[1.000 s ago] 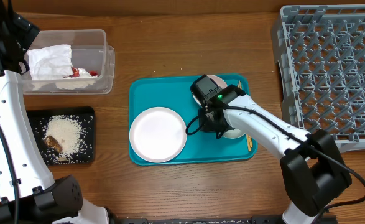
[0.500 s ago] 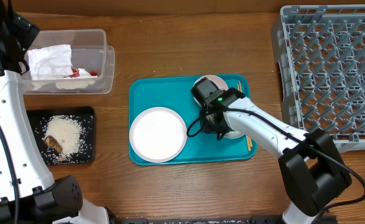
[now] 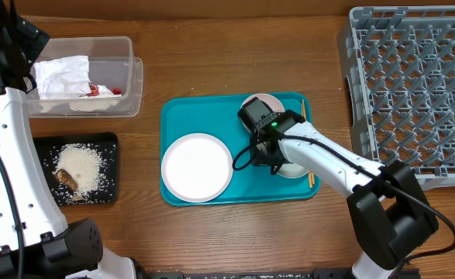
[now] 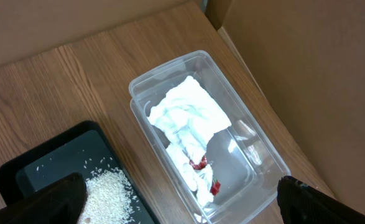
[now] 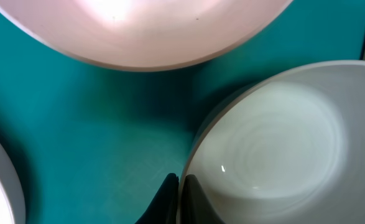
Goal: Sort waste into correct bins and load items into the dishwasher
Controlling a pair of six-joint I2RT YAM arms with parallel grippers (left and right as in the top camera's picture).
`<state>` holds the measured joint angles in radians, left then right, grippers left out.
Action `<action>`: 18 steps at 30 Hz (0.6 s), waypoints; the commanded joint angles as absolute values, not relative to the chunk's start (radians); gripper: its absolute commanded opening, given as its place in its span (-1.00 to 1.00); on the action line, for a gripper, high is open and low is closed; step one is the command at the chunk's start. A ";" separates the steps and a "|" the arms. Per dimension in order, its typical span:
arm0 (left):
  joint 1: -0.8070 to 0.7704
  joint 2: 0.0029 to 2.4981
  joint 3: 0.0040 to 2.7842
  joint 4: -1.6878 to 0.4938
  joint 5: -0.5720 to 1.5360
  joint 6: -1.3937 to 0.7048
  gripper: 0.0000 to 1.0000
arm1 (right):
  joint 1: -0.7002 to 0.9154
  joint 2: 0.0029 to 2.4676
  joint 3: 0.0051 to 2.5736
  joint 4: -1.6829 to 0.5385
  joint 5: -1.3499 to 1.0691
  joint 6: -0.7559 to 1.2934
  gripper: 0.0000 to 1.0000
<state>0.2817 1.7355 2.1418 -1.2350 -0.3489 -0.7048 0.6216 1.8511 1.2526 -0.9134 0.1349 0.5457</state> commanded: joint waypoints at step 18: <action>0.281 1.740 2.144 -1.234 -0.366 -0.711 1.00 | 0.334 1.636 1.911 -1.291 -0.025 0.383 -0.92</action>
<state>0.2817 1.7355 2.1418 -1.2350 -0.3489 -0.7048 0.4225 1.6951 1.8179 -1.2827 0.0303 0.4385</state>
